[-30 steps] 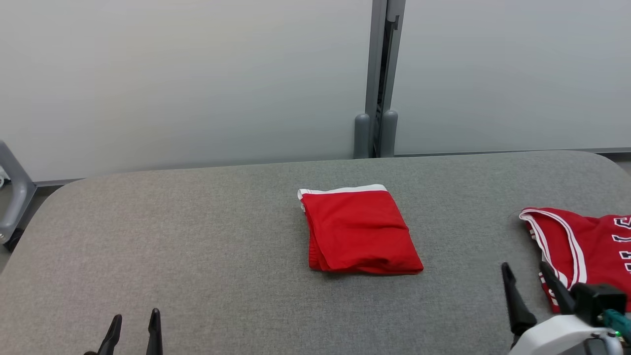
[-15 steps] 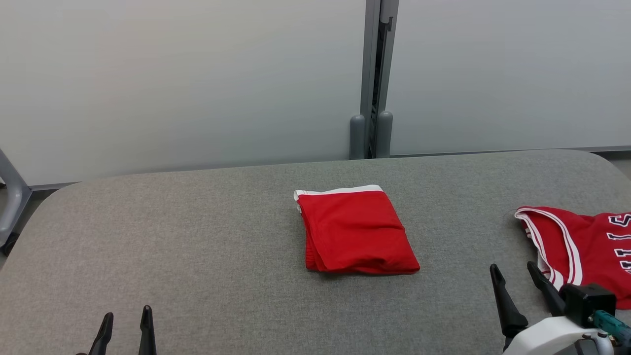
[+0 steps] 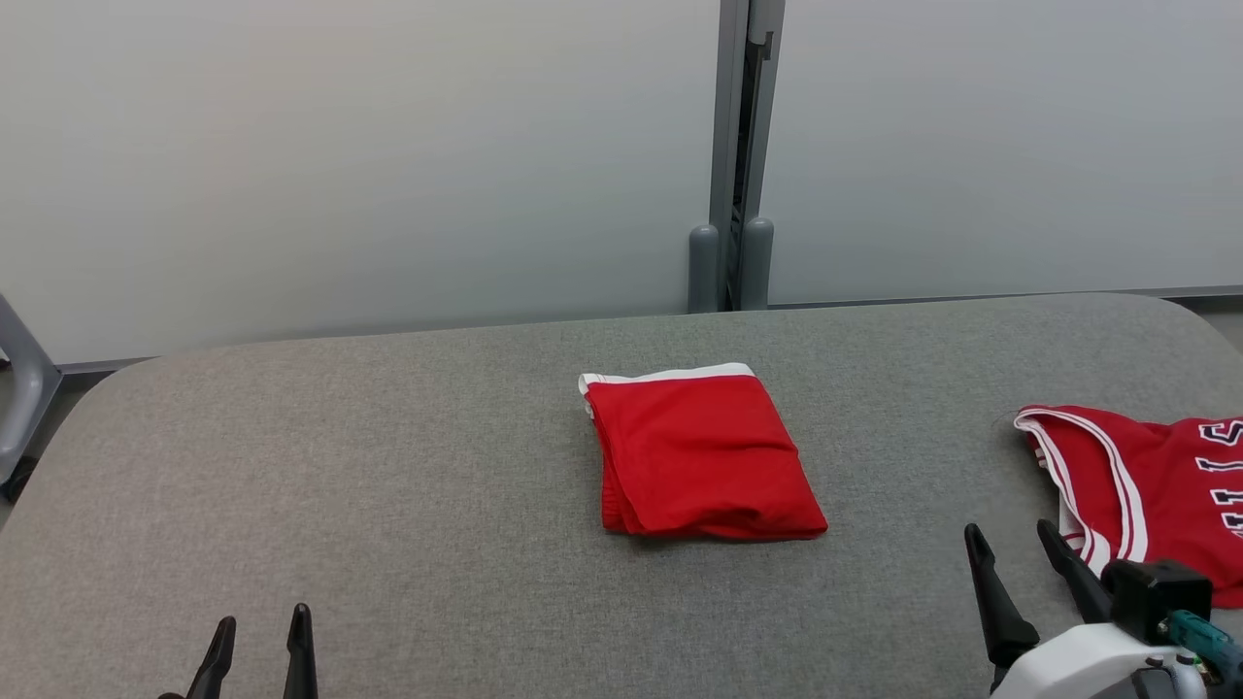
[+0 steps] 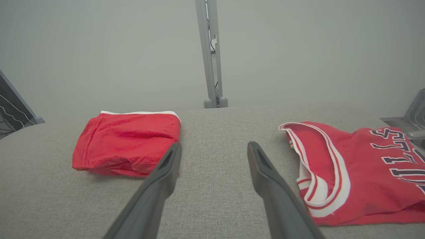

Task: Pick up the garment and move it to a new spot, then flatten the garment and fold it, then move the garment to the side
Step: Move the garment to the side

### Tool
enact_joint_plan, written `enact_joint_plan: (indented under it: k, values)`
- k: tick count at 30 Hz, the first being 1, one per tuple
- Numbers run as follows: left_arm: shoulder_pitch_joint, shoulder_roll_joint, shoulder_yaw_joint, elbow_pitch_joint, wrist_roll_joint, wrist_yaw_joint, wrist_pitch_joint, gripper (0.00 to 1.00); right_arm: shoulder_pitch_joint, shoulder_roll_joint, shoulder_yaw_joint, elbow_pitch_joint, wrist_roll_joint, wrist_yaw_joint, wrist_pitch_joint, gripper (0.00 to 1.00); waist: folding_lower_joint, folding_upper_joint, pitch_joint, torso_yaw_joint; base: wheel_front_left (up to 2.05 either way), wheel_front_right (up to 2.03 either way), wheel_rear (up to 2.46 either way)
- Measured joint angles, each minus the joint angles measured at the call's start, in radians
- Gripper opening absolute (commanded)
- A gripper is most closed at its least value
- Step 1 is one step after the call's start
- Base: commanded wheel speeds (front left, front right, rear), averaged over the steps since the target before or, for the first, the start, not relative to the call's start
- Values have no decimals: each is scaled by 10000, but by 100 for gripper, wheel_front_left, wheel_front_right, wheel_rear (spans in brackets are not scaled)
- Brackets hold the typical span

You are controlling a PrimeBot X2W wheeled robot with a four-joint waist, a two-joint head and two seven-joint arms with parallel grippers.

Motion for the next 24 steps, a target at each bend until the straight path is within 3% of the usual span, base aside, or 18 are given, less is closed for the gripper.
enact_joint_plan:
  k: [4, 11, 12, 18, 24]
  values:
    - [-1, -8, -59, -65, -4, 13, 23, 100, -173, 17, 157, 217, 245, 0, 502, 100, 0, 0, 74, 50, 0, 0, 0]
    - [-57, -75, -268, -151, -102, -92, 81, 100, -2123, -117, 414, 577, 1179, -2, 3799, 100, 0, 0, 337, 296, 0, 0, 0]
    - [-57, -75, -268, -151, -102, -92, 81, 100, -2123, -117, 414, 577, 1179, -2, 3799, 100, 0, 0, 337, 296, 0, 0, 0]
    - [-386, -171, -617, -255, -81, -240, 104, 100, -4227, 48, -606, 1423, 610, -2, 6207, 100, 0, 0, 830, 750, 0, 0, 0]
    - [-1094, -284, -886, -291, 0, -462, 58, 100, -5844, 104, -1193, 2585, -136, -2, 7101, 100, 0, 0, 1713, 1368, 0, 0, 0]
